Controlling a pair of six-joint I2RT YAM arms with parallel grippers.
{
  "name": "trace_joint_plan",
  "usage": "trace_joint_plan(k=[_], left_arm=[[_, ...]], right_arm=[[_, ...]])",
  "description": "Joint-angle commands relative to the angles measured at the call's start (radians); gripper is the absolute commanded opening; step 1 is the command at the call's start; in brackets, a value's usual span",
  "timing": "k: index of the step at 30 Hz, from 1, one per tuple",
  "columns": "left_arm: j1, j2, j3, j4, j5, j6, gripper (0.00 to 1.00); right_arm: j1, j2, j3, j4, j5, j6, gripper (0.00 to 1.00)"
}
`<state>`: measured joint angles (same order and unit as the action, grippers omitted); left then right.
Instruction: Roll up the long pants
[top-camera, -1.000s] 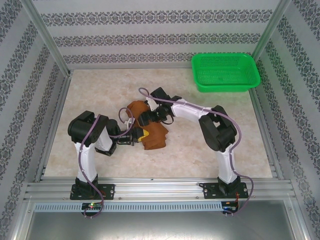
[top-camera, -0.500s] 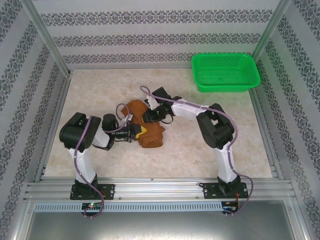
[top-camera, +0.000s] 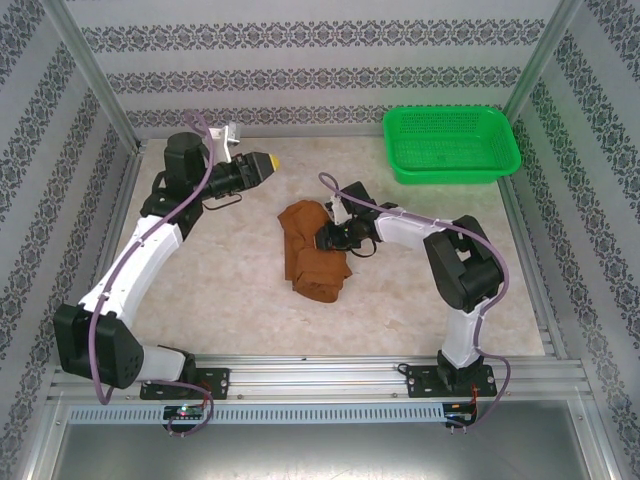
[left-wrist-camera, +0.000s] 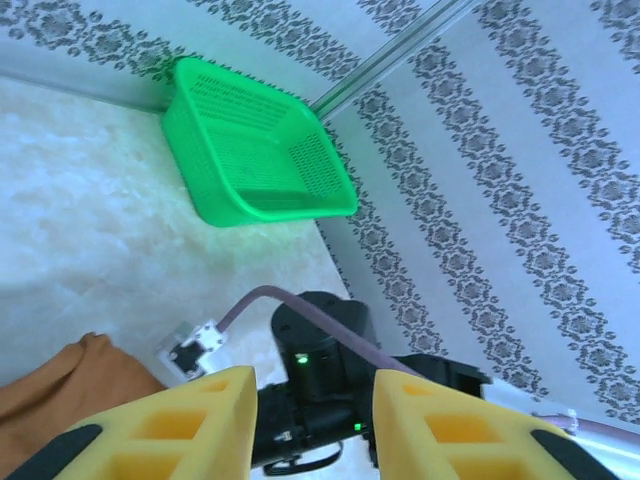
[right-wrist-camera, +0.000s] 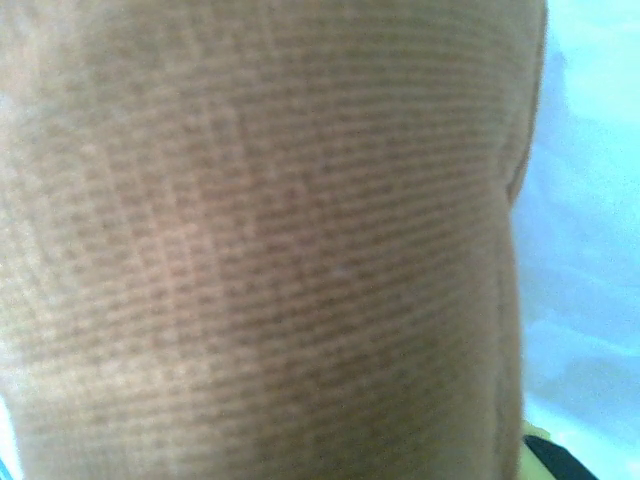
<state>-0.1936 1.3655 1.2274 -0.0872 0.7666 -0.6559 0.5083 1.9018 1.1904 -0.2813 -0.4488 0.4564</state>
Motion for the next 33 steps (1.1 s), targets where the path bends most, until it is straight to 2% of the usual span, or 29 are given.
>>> trace_joint_plan(k=[1,4,13,20,25,26,28,33], left_arm=[[0.006,0.057,-0.04,-0.158,-0.036,0.067,0.23],[0.006,0.081,-0.103,-0.106,-0.032,0.056,0.16],[0.006,0.148,-0.133,-0.116,-0.059,0.092,0.24],[0.006,0.207,-0.209,-0.016,-0.052,0.046,0.29],[0.006,0.28,-0.266,0.089,-0.012,0.016,0.42],[0.004,0.293,-0.274,0.102,-0.008,0.01,0.57],[0.003,0.314,-0.285,0.128,0.004,0.0,0.69],[0.004,0.36,-0.273,0.145,0.007,-0.016,0.64]], right_arm=[[-0.008,0.002,-0.012,-0.318,0.197,0.042,0.0],[-0.01,-0.024,0.059,-0.384,0.231,0.026,0.0],[-0.024,-0.075,0.244,-0.505,0.277,-0.015,0.0],[-0.071,-0.087,0.485,-0.624,0.319,-0.061,0.0],[-0.199,-0.076,0.669,-0.66,0.294,-0.068,0.0],[-0.233,-0.069,0.704,-0.659,0.273,-0.065,0.0],[-0.297,-0.052,0.767,-0.652,0.238,-0.049,0.0],[-0.471,-0.001,0.868,-0.52,0.039,0.079,0.0]])
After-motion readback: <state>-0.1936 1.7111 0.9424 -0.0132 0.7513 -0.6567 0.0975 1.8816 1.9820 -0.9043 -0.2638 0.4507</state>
